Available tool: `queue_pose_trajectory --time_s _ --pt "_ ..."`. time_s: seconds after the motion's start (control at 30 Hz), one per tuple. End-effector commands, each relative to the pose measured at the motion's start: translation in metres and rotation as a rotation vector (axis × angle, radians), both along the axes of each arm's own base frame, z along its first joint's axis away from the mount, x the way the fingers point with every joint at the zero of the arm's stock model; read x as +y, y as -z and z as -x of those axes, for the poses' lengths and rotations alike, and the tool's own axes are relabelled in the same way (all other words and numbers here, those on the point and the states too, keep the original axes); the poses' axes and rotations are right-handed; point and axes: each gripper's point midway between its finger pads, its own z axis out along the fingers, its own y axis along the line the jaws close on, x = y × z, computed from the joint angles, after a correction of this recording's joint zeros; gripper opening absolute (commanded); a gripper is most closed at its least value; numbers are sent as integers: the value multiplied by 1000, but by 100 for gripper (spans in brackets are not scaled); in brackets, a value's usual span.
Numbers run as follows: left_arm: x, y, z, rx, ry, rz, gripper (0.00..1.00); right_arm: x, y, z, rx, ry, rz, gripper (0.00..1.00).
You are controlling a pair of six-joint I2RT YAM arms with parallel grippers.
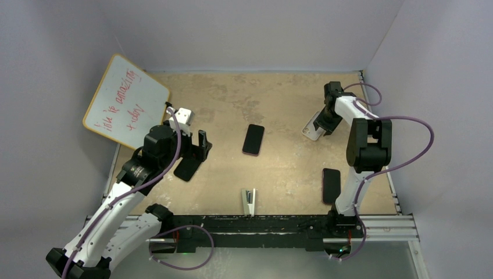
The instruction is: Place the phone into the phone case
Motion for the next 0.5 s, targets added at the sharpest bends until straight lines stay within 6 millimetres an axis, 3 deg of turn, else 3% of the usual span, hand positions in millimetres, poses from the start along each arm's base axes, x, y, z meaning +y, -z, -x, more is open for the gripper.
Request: queue_pose_trajectory --time_s 0.0,0.33,0.47 --pt "1 -5 -2 -15 -15 6 94 -7 2 1 -2 29 33 42" --pt "1 -5 -2 -16 -17 5 94 -11 14 11 14 17 61 38" --pt "2 -5 -2 -16 -20 4 94 -10 17 11 12 2 54 30"
